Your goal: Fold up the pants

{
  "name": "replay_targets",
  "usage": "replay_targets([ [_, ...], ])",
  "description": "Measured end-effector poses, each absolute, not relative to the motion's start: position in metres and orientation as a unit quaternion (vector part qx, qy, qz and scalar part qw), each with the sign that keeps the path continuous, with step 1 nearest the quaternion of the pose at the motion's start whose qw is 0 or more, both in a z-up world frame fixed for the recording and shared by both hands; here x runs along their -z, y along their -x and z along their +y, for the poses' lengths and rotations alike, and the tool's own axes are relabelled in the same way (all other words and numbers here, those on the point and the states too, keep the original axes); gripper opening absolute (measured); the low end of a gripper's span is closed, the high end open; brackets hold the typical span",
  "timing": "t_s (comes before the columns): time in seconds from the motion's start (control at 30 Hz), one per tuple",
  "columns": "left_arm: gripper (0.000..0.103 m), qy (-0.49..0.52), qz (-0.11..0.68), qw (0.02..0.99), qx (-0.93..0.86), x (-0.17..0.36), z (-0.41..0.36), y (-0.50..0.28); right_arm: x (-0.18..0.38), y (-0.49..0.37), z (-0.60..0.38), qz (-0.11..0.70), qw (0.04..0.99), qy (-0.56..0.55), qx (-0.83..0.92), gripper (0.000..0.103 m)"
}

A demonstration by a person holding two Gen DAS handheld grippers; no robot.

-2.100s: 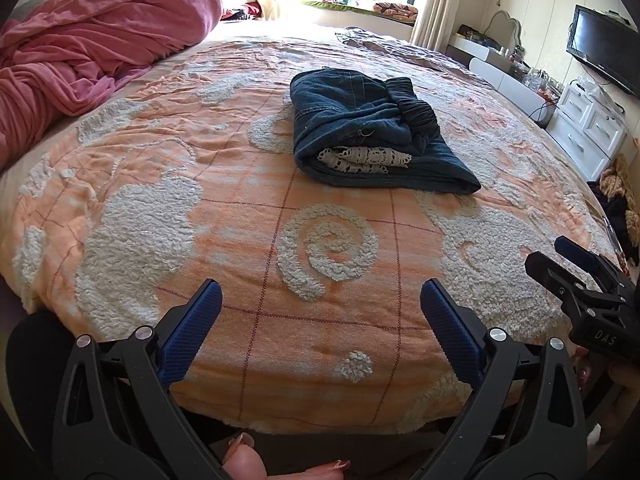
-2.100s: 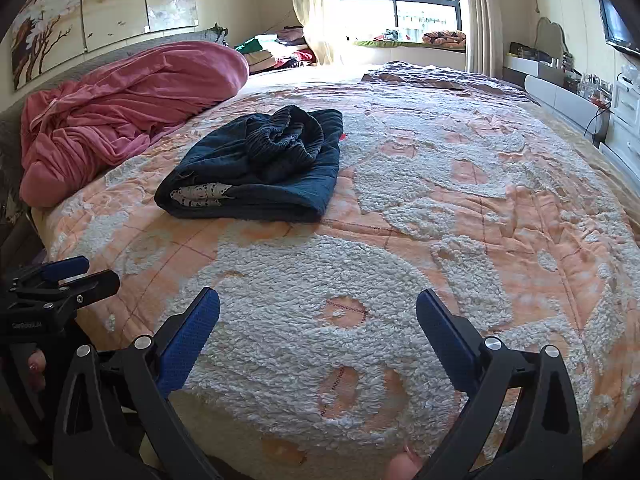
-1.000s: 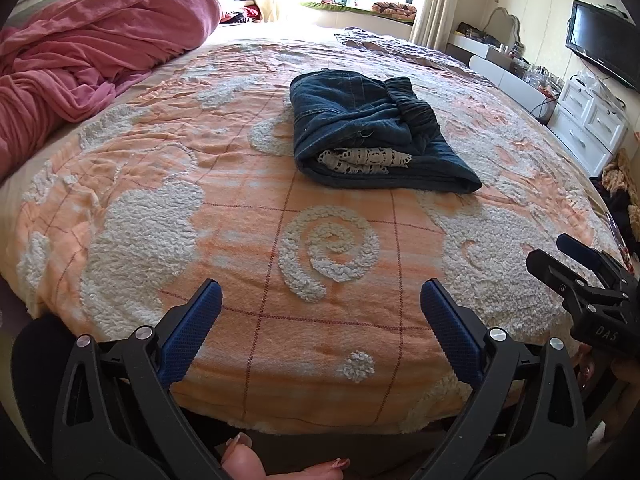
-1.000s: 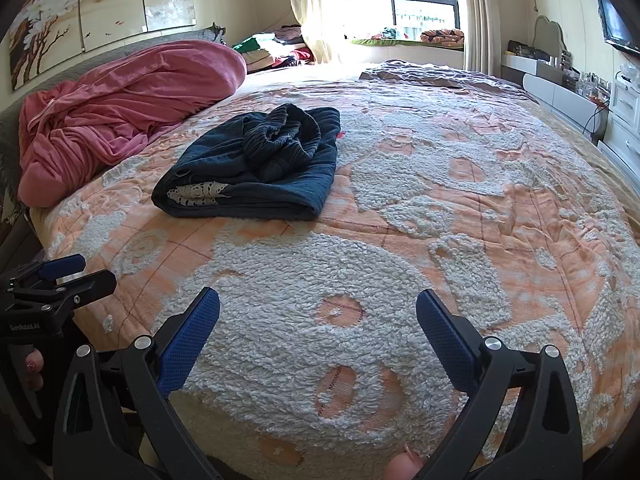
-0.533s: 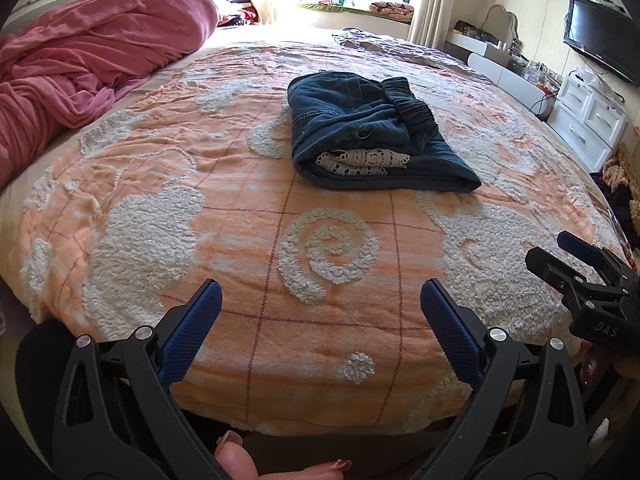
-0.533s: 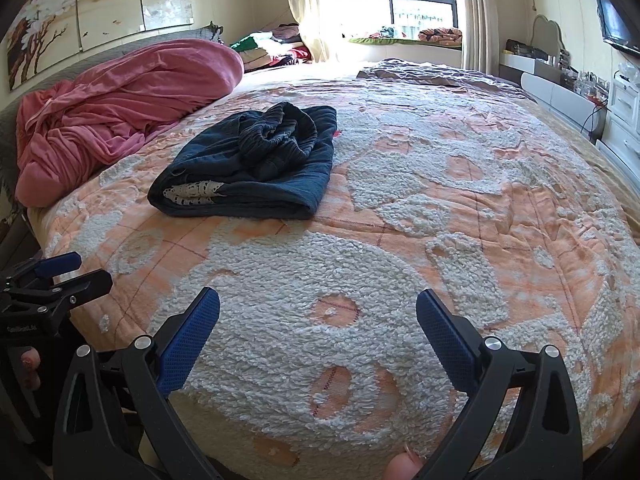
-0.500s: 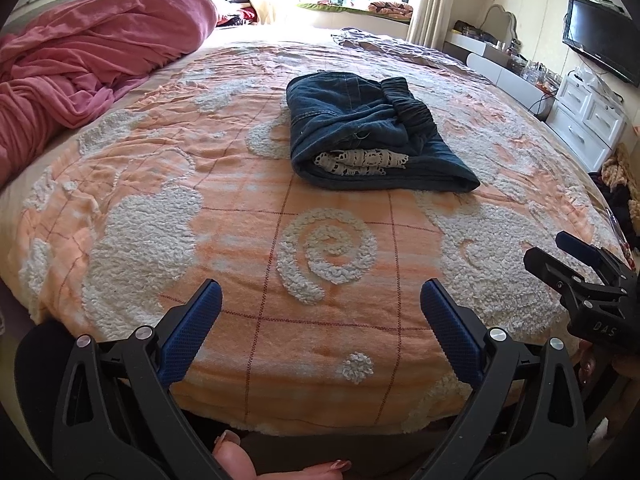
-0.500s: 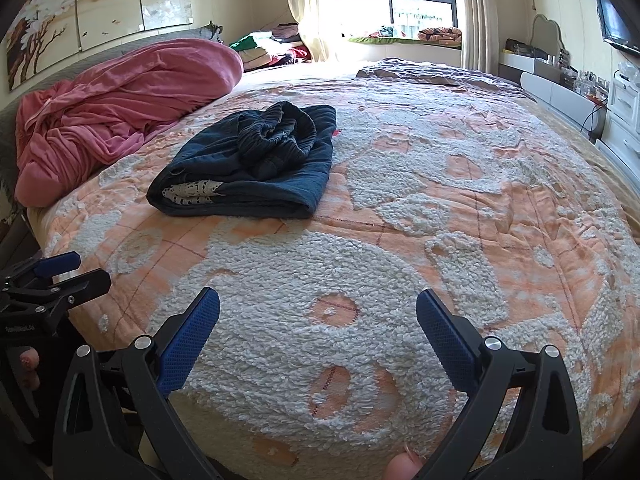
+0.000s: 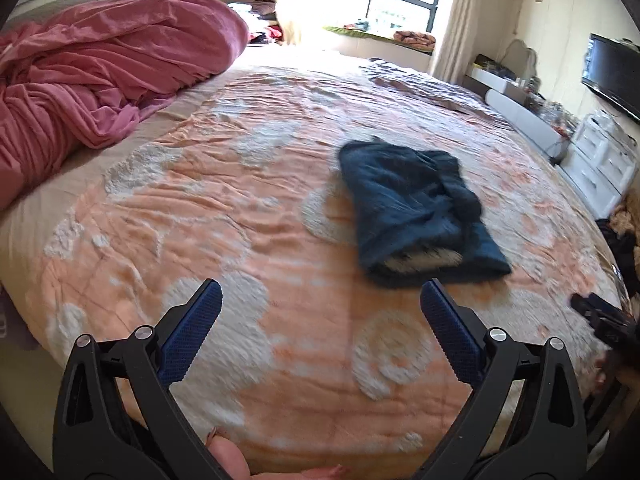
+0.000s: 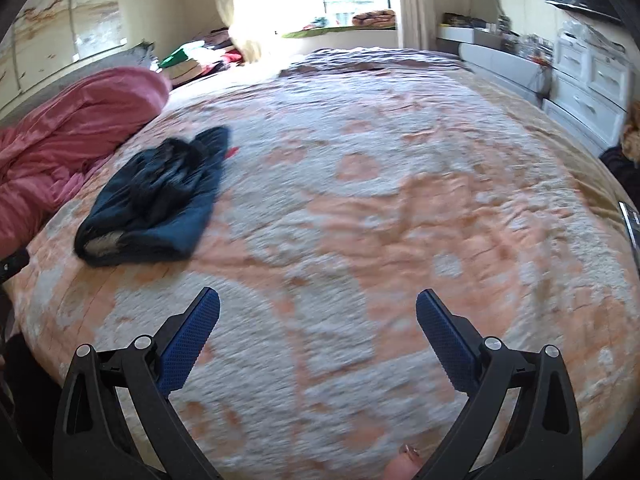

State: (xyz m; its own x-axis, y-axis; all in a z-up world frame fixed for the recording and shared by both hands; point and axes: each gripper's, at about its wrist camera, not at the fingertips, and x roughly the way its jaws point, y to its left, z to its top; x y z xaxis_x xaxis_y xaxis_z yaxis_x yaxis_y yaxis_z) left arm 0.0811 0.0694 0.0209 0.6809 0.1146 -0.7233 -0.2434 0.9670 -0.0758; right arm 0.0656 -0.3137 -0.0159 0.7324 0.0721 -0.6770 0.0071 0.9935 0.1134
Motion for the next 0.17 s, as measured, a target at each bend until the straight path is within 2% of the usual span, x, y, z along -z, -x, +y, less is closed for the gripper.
replay_targets([
  [0.17,0.093,0.069,0.415,0.883,-0.207,-0.012,0.175,-0.161,0.004,-0.125,-0.449,0.369,0.916,-0.05,0.151,0.098],
])
